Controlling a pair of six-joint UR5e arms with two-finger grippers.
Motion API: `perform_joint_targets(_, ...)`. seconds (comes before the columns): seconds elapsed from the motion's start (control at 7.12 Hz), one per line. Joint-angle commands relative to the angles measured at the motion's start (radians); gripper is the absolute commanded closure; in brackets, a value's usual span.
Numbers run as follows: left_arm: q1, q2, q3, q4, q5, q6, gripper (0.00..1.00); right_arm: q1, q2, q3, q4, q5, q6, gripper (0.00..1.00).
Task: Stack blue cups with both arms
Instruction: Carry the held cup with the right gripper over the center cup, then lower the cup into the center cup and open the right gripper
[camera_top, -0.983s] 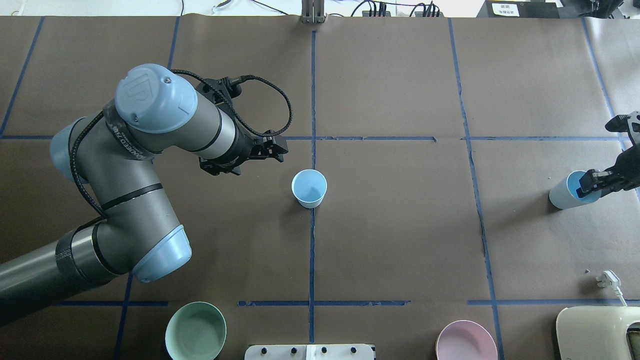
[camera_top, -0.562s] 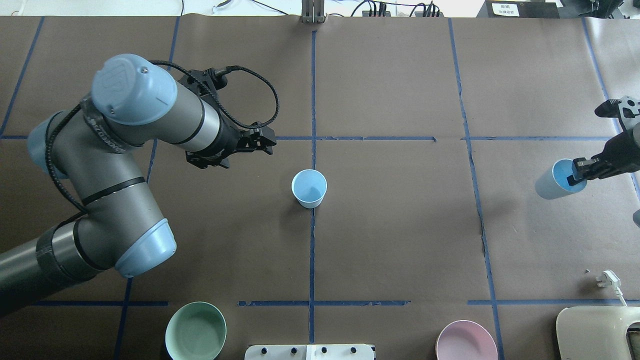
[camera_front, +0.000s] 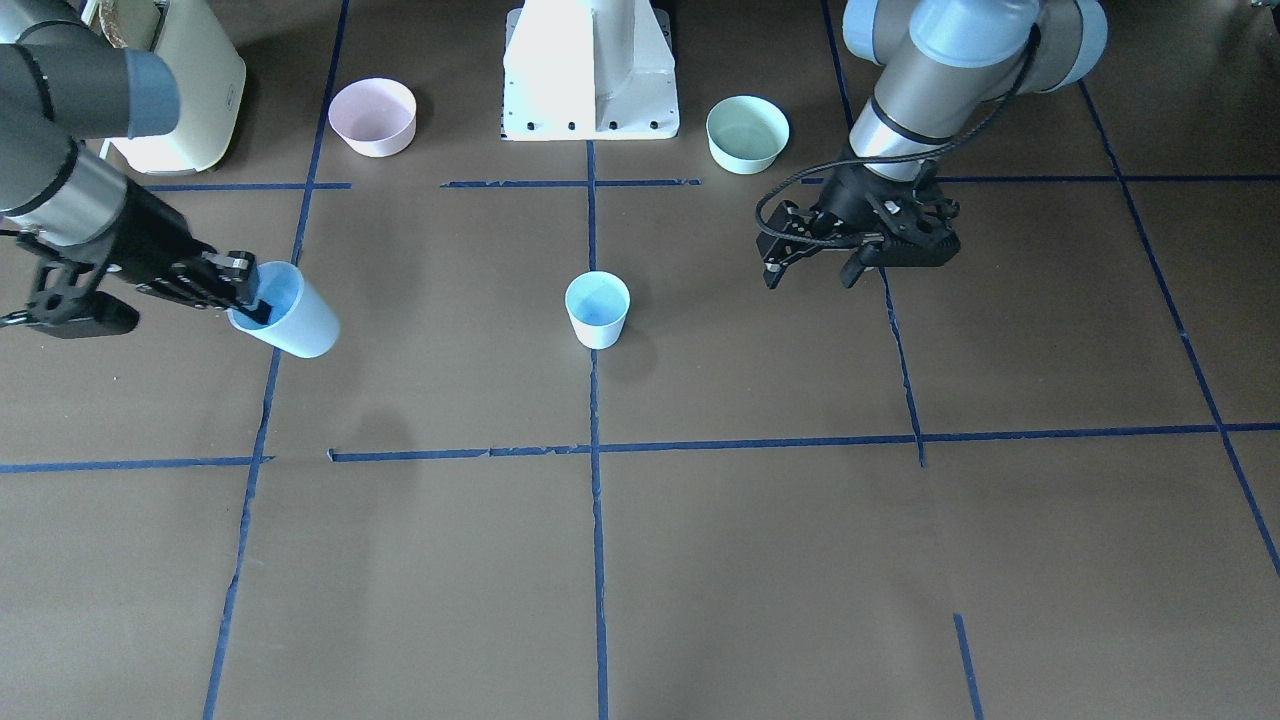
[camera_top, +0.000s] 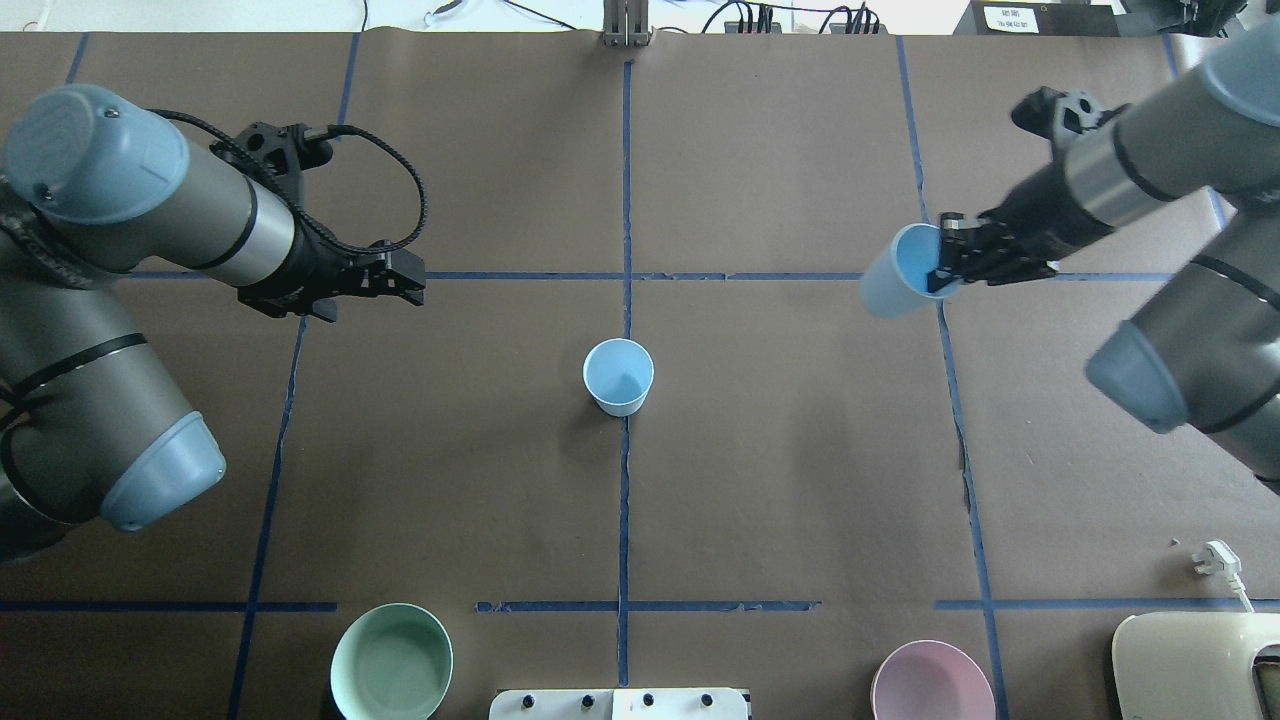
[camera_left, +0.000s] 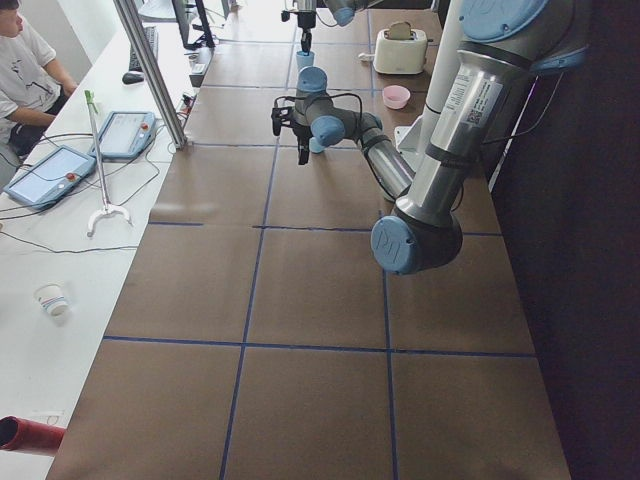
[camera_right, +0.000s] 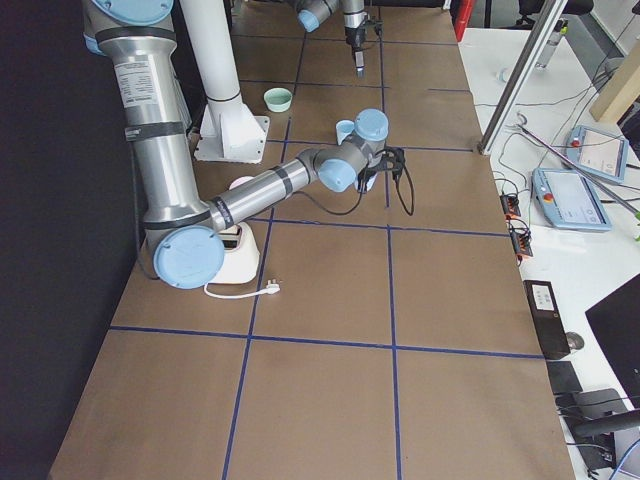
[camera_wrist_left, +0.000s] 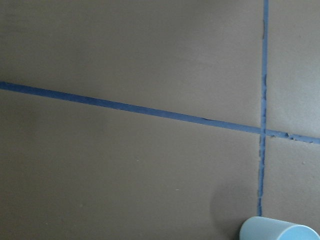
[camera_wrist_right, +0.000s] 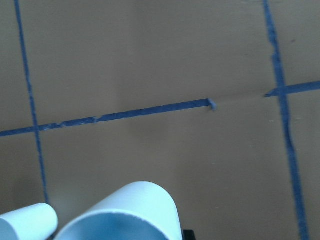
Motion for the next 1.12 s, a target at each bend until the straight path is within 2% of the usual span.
perform_joint_targets(0.0, -0.029, 0.056, -0.01, -0.004, -0.021, 0.068, 0.0, -0.167, 0.268, 0.003, -0.274, -0.169, 0.14, 1.0)
perform_joint_targets(0.14, -0.029, 0.057, -0.01, -0.004, -0.021, 0.068, 0.0, -0.263, 0.33, -0.022, -0.276, -0.291, 0.247, 1.0)
perform_joint_targets(0.28, -0.029, 0.06, -0.008, -0.004, -0.019, 0.068, 0.0, -0.304, 0.393, -0.087, -0.277, -0.338, 0.266, 1.0)
perform_joint_targets(0.42, -0.029, 0.06, -0.007, -0.004, -0.019, 0.068, 0.0, -0.33, 0.403, -0.117, -0.273, -0.349, 0.289, 1.0)
perform_joint_targets(0.98, -0.029, 0.06, -0.01, -0.004, -0.019, 0.058, 0.0, -0.37, 0.406, -0.126, -0.273, -0.358, 0.291, 1.0)
